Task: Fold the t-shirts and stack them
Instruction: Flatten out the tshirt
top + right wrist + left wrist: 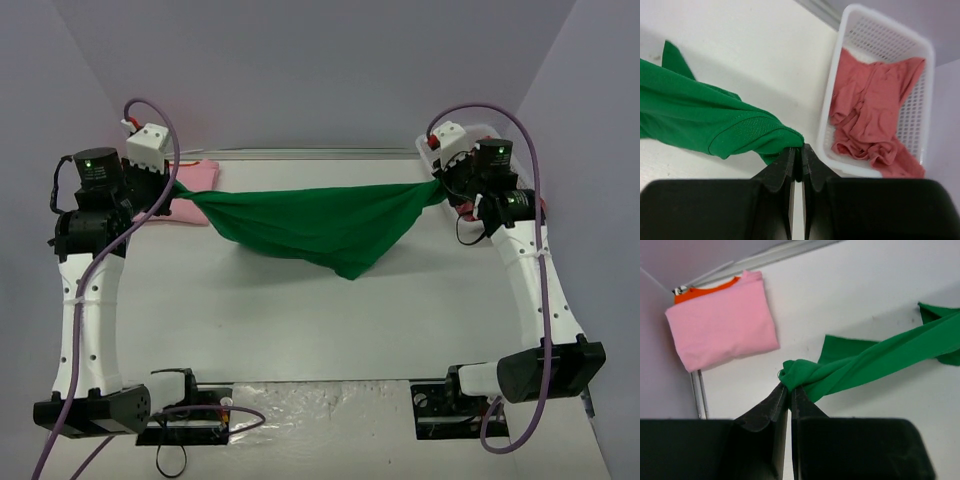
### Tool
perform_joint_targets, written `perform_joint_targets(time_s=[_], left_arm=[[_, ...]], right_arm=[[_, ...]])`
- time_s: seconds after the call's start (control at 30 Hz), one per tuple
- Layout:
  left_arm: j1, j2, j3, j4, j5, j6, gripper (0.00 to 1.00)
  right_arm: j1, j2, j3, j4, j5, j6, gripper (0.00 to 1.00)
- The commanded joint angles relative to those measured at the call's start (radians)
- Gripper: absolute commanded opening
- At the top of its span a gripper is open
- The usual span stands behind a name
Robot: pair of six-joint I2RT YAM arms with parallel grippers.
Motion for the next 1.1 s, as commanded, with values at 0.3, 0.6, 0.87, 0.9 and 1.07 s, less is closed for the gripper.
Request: perform_joint_targets(time_s=[0.3,0.6,0.87,0.9,1.07], left_arm=[[0.016,0.048,0.068,0.2,-0.131,-0.112,0.02],[0.017,0.04,0.069,0.211,-0.13,-0.096,0.02],[0.016,-0.09,0.028,0.173,-0.056,-0.095,0.02],[0.016,-0.124,0.022,0.162,-0.045,-0.094,0.02],[0.016,-0.196,-0.015,0.088,-0.033,-0.068,0.02]], right_arm=[[-0.007,0.064,0.237,0.146,0.123,0.05,0.0],[-0.007,0.007,0.214,0.144,0.097,0.063,0.0],[-0.007,-0.205,0.082,0.123,0.048,0.099,0.0],[-0.007,-0.229,0.056,0.117,0.039,0.102,0.0],[-0.009,-0.358,0.018,0.075,0.033,0.121,0.0]])
